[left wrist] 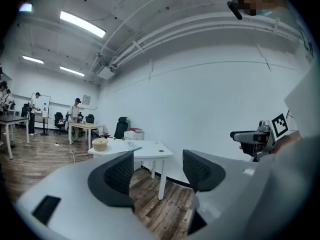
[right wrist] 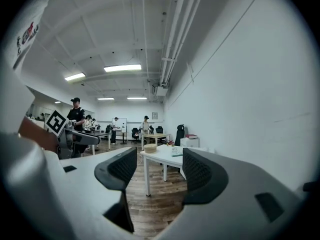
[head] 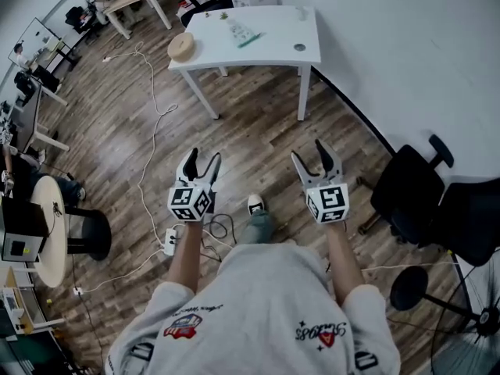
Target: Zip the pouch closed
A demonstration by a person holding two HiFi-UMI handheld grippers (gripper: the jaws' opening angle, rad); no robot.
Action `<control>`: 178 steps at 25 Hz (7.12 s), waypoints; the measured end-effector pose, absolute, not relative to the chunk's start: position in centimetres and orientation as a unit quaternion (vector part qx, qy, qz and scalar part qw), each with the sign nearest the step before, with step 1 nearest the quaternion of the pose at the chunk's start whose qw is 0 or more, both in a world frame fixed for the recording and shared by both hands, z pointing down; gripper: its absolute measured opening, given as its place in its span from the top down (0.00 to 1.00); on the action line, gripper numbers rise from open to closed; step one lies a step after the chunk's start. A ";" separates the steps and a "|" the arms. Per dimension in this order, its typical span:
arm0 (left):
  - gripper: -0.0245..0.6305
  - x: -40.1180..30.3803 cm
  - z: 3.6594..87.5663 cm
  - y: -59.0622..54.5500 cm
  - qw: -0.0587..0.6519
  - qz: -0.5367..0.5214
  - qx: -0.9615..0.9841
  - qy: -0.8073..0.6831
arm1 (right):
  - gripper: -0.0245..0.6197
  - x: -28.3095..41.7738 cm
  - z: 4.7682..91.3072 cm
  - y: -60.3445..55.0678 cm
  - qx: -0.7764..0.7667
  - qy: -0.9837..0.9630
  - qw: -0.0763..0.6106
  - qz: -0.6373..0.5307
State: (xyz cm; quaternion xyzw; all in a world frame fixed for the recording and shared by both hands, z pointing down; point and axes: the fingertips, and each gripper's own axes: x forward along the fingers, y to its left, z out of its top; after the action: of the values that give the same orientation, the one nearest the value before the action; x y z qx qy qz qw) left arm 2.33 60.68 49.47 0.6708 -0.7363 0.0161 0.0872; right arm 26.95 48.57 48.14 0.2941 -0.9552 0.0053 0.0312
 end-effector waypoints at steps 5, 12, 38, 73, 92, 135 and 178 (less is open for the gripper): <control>0.50 -1.3 50.7 54.6 0.089 0.005 0.687 -0.721 | 0.53 24.5 48.1 43.6 0.315 -0.948 0.045 -0.001; 0.50 -8.8 50.4 45.0 0.091 0.000 0.711 -0.697 | 0.54 15.8 46.2 36.3 0.322 -0.944 0.068 -0.013; 0.51 -29.4 53.8 30.0 0.129 0.003 0.708 -0.694 | 0.55 -6.4 48.4 20.4 0.297 -0.952 0.073 0.020; 0.52 -33.5 53.3 -18.0 0.155 0.051 0.698 -0.697 | 0.58 -15.2 50.5 -29.5 0.236 -0.967 0.043 0.086; 0.56 -29.7 64.2 -27.1 0.308 0.125 0.733 -0.593 | 0.59 -8.3 56.0 -32.1 0.330 -0.930 0.068 0.146; 0.91 -29.2 80.6 -33.9 0.490 0.254 0.633 -0.543 | 0.62 3.6 61.7 -33.9 0.448 -0.865 0.085 0.211; 0.94 -31.8 40.2 -30.0 0.259 -0.283 0.766 -0.516 | 0.68 -10.9 47.1 -29.7 0.207 -0.971 -0.052 0.109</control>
State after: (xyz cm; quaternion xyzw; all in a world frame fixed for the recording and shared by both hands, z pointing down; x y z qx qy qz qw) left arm -31.80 -29.95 40.21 0.7658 -0.5158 -0.2833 0.2594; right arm -10.89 -29.73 47.12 0.2074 -0.9707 0.1092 -0.0525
